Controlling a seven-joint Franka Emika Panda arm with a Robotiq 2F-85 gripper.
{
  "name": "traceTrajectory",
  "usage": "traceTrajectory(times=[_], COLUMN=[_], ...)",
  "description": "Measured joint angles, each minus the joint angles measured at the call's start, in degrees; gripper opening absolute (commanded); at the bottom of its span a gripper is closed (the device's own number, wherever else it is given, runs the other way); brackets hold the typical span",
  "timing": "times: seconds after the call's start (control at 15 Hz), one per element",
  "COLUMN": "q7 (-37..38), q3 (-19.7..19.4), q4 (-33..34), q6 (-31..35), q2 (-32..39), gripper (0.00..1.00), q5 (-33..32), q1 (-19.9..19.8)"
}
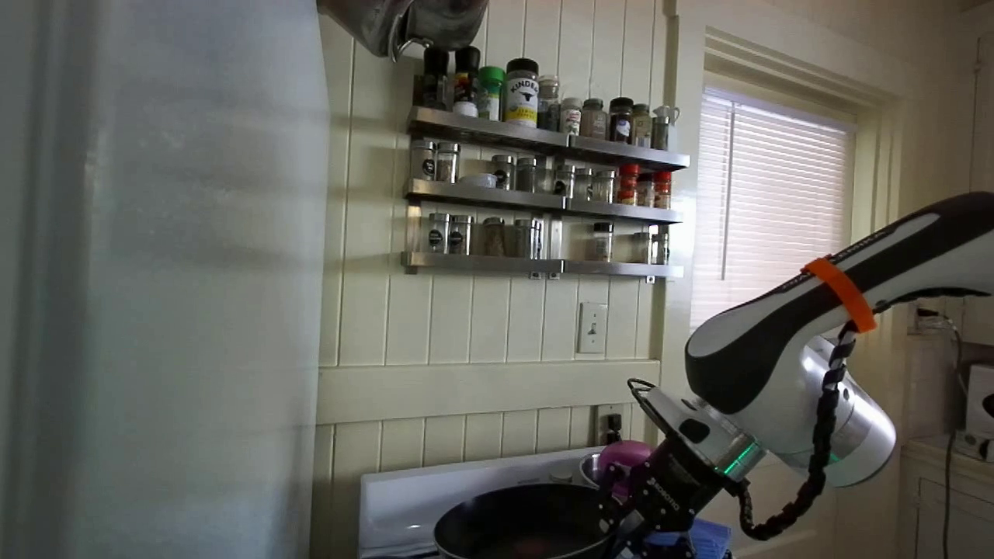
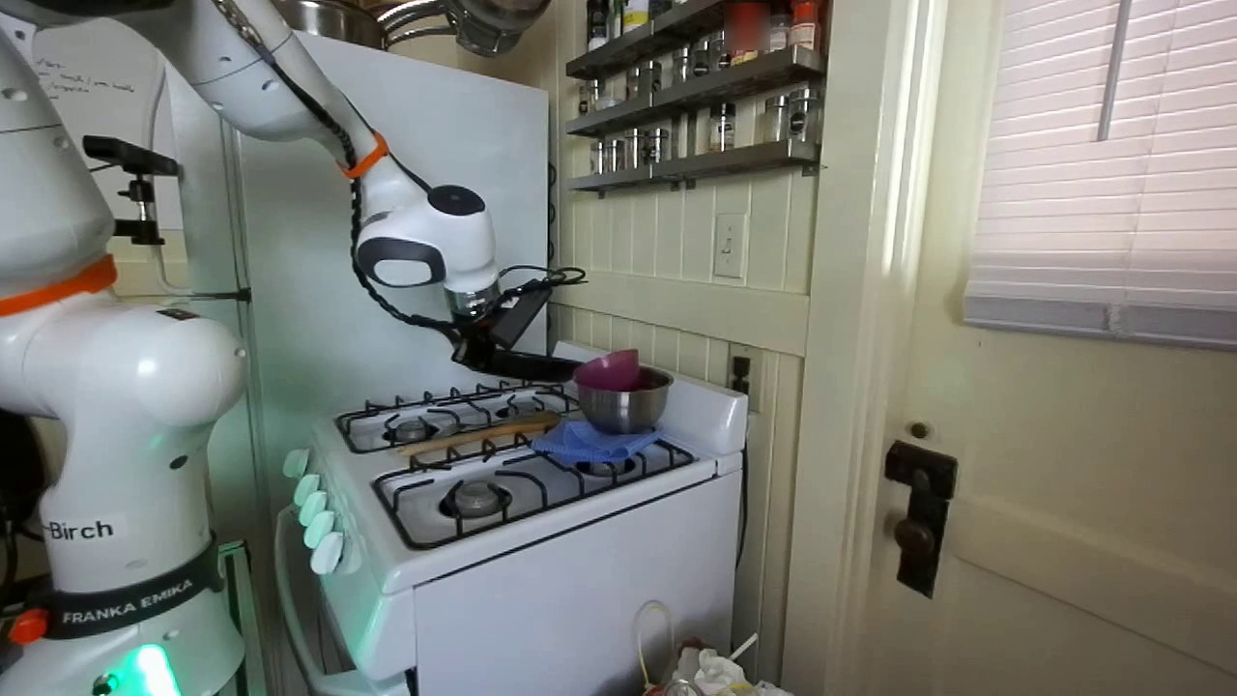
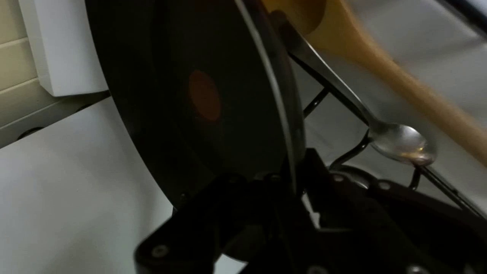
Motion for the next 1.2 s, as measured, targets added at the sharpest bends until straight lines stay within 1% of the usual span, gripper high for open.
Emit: traceTrajectory(times=[0.2, 0.4, 0.47, 0.53, 0.67, 0.8, 0.93, 1.07, 1.2], q7=[-2.65, -4.42, -5.32, -6.29, -6.82, -6.82, -6.82, -7.06, -7.00], q3=[-2.27, -5.02, -4.74, -3.46, 0.11, 3.69, 6.12, 7.09, 5.09], q4=[-0.10, -0.06, -0.01, 0.09, 0.14, 0.12, 0.11, 0.11, 0.10], q6=[-3.75, -9.35, -11.97, -14.86, -19.01, -20.85, -21.67, -22.70, -24.23], q2=[-1.19, -2.35, -2.56, -2.62, -2.60, -2.59, -2.64, -2.96, -4.07], gripper=[0.02, 0.02, 0.02, 0.02, 0.02, 0.02, 0.02, 0.02, 0.02], q5=[1.35, 1.09, 1.21, 1.21, 1.09, 1.05, 1.04, 1.04, -0.12], q1=[0.29, 0.16, -1.24, -3.82, -9.38, -14.30, -18.21, -21.07, -20.85])
